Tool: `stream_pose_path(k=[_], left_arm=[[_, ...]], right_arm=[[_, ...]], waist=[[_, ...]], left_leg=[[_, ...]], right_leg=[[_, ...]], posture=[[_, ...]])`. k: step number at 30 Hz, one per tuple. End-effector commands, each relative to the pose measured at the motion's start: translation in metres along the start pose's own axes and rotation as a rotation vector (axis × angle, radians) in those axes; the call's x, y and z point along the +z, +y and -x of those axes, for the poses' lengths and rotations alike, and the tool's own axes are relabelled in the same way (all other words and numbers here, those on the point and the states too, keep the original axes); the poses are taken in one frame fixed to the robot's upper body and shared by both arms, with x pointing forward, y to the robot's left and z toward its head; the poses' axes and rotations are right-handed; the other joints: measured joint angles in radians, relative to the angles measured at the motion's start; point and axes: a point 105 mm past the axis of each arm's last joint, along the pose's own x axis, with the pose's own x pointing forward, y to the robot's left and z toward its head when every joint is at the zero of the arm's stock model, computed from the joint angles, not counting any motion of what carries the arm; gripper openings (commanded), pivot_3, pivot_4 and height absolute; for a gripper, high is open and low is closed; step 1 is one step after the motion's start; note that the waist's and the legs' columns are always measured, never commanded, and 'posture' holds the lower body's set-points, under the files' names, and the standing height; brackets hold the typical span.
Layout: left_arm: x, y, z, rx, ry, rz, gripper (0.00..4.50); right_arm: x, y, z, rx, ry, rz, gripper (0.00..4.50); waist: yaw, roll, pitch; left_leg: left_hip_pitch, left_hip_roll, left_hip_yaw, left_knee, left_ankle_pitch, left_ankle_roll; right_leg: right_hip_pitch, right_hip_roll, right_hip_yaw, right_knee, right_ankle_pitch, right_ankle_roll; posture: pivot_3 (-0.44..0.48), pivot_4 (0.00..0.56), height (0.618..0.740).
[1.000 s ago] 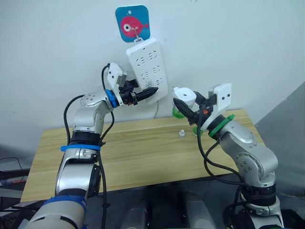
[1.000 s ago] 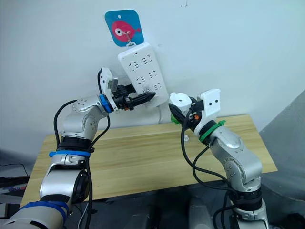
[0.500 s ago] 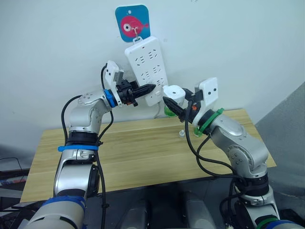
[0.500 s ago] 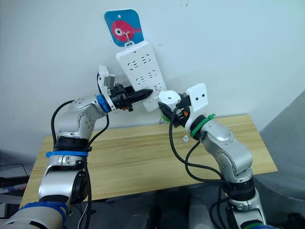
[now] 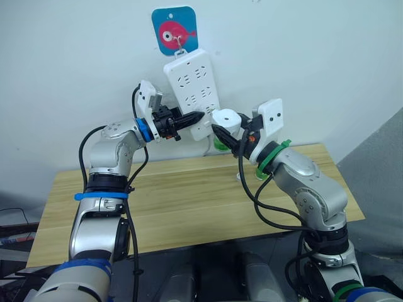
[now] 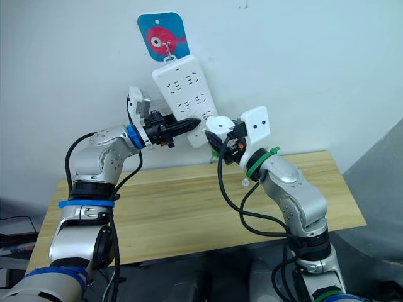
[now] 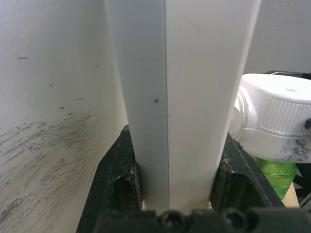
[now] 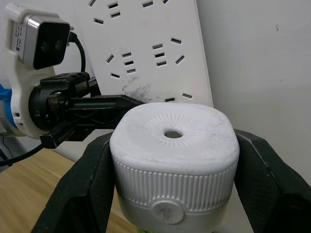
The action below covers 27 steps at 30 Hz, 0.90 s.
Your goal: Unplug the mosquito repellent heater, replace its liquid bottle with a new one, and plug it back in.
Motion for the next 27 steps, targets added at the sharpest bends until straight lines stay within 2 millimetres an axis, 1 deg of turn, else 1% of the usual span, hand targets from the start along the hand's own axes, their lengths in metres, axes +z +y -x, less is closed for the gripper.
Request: stream_pose_path(k=[1,7,13,19,27], left_arm=[[0.003,-0.018,-0.008,-0.104,0.003,-0.039,1.37],[0.000,-0.021,-0.009,-0.113,0.007,-0.043,1.37],[0.000,-0.020,-0.009,-0.111,0.008,-0.045,1.37],[0.000,-0.020,-0.008,-0.110,0.008,-0.047,1.37],[0.002,-0.019,-0.007,-0.100,0.002,-0.056,1.37]], right_arm=[[0.021,0.006,-0.001,0.026,-0.082,0.049,2.99],[0.012,0.006,-0.006,0.013,-0.039,0.092,2.99],[0.011,0.006,-0.007,0.011,-0.035,0.095,2.99],[0.010,0.013,-0.009,0.046,-0.030,0.078,2.99],[0.001,0.016,-0.008,0.079,0.016,0.078,2.99]], waist=[[0.000,0.000,0.000],[0.000,0.000,0.000],[0.000,0.000,0.000],[0.000,0.000,0.000],[0.000,0.000,0.000]], left_leg=[[0.000,0.000,0.000,0.000,0.000,0.000],[0.000,0.000,0.000,0.000,0.000,0.000],[0.000,0.000,0.000,0.000,0.000,0.000],[0.000,0.000,0.000,0.000,0.000,0.000],[0.000,0.000,0.000,0.000,0.000,0.000]], right_leg=[[0.000,0.000,0.000,0.000,0.000,0.000],[0.000,0.000,0.000,0.000,0.000,0.000],[0.000,0.000,0.000,0.000,0.000,0.000],[0.000,0.000,0.000,0.000,0.000,0.000],[0.000,0.000,0.000,0.000,0.000,0.000]], posture=[[-0.161,0.211,0.740],[-0.158,0.212,0.740],[-0.157,0.212,0.740],[-0.150,0.210,0.740],[-0.131,0.202,0.740]])
